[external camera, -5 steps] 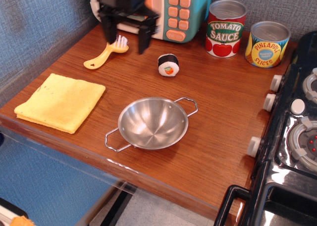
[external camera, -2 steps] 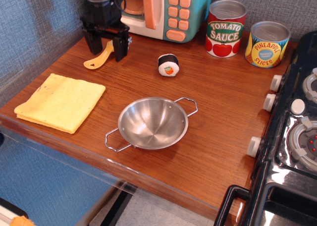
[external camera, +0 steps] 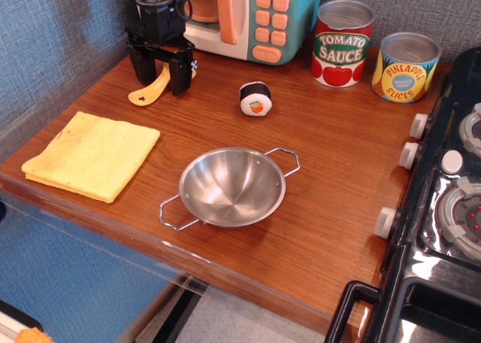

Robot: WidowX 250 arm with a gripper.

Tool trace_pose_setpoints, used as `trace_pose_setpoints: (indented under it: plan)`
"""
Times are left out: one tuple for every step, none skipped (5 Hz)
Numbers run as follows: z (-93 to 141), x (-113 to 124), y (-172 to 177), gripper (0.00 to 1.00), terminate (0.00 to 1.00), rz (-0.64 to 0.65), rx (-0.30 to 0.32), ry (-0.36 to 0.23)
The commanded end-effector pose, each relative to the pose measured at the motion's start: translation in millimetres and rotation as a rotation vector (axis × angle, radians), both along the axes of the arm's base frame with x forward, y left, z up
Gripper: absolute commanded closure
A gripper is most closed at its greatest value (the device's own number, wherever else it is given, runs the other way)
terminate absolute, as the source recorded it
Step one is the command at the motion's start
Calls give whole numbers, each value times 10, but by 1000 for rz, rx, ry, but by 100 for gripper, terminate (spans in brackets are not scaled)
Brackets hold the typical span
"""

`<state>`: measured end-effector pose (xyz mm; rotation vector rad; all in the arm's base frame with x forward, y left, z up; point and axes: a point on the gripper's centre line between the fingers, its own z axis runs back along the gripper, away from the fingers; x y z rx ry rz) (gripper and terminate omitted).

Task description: Move the brush to the right of the sushi.

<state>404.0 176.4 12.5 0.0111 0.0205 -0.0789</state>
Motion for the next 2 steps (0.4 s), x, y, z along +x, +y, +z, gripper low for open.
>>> trace_pose_setpoints:
  plan:
    - [-20,-14,-91,100,0,-4,18,8]
    - [150,-74,-123,100,0,50,60,13]
